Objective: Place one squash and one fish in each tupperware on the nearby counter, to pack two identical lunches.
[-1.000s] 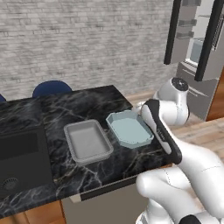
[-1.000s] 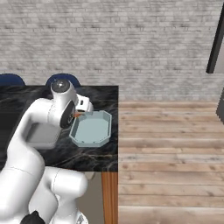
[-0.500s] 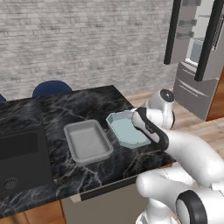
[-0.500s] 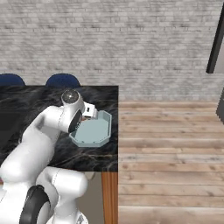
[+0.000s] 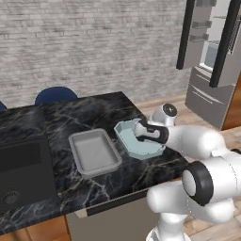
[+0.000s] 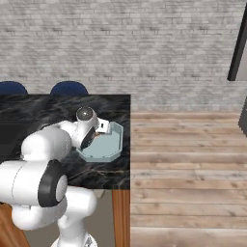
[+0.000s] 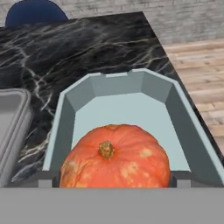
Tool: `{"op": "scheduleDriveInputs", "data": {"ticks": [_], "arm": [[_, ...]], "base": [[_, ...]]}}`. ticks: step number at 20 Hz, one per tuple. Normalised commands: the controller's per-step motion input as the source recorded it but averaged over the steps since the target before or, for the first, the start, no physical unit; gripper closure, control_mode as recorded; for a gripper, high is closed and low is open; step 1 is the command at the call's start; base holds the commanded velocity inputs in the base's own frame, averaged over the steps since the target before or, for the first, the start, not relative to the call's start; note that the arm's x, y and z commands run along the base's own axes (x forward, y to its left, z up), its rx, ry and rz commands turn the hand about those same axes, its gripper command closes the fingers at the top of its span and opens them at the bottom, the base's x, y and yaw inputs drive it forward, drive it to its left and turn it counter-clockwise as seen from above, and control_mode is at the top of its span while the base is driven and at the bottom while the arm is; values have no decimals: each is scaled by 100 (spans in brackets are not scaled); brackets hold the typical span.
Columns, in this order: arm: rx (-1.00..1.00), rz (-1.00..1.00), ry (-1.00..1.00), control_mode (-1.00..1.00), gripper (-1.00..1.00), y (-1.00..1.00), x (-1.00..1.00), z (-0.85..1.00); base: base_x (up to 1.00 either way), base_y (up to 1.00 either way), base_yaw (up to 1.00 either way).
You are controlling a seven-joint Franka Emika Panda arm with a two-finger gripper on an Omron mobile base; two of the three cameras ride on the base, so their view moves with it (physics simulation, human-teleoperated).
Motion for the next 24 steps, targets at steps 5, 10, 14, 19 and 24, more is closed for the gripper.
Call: {"op": "scheduleDriveInputs", "data": {"ticks": [5, 10, 14, 19, 24], "arm": [[0, 1, 4, -100, 100, 0, 46, -41], [0, 3, 3, -100, 100, 0, 45, -33], [0, 2, 1, -100, -100, 0, 65, -28], [0, 2, 7, -100, -100, 0, 40, -46], [0, 1, 2, -100, -100, 0, 28, -17]], "base": [[0, 0, 0], [0, 0, 0], [0, 0, 0], [0, 0, 0], [0, 0, 0]]}}
